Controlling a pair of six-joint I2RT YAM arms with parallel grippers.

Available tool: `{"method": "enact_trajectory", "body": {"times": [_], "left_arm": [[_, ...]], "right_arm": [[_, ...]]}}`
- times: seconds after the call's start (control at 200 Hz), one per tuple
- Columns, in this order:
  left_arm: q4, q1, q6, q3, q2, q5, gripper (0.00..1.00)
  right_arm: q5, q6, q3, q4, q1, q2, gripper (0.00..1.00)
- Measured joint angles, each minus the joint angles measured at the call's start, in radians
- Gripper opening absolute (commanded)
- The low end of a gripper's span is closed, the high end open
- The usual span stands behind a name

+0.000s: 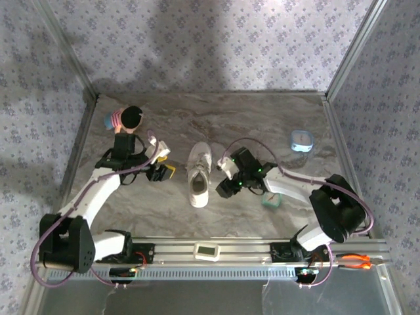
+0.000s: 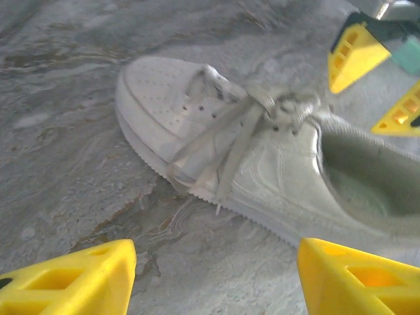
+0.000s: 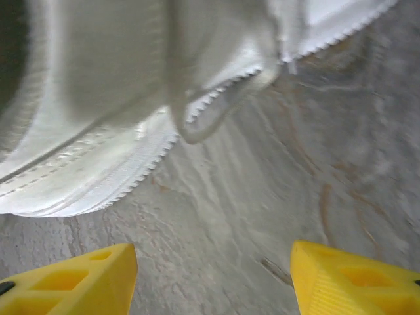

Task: Tie the shoes

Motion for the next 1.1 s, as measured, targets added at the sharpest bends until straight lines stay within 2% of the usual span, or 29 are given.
{"method": "enact_trajectory", "body": {"times": [0.185, 0.465, 0.82, 1.104], "left_arm": [[-0.028, 0.010, 0.151, 0.037, 0.103, 0.048, 0.67], [-0.038, 0.017, 0.299, 0.127, 0.282, 0.039, 0.66], [-0.048, -0.073, 0.452, 0.241, 0.475, -0.092, 0.65], [-0.031, -0.109, 0.503, 0.306, 0.563, -0.145, 0.65]], "right_arm": [[0.037, -0.076, 0.040, 0.088, 0.010, 0.100, 0.66], [0.024, -0.174, 0.141, 0.097, -0.010, 0.232, 0.64], [-0.023, -0.237, 0.159, 0.095, -0.024, 0.282, 0.47], [-0.027, -0.259, 0.193, 0.079, -0.025, 0.299, 0.37]]}}
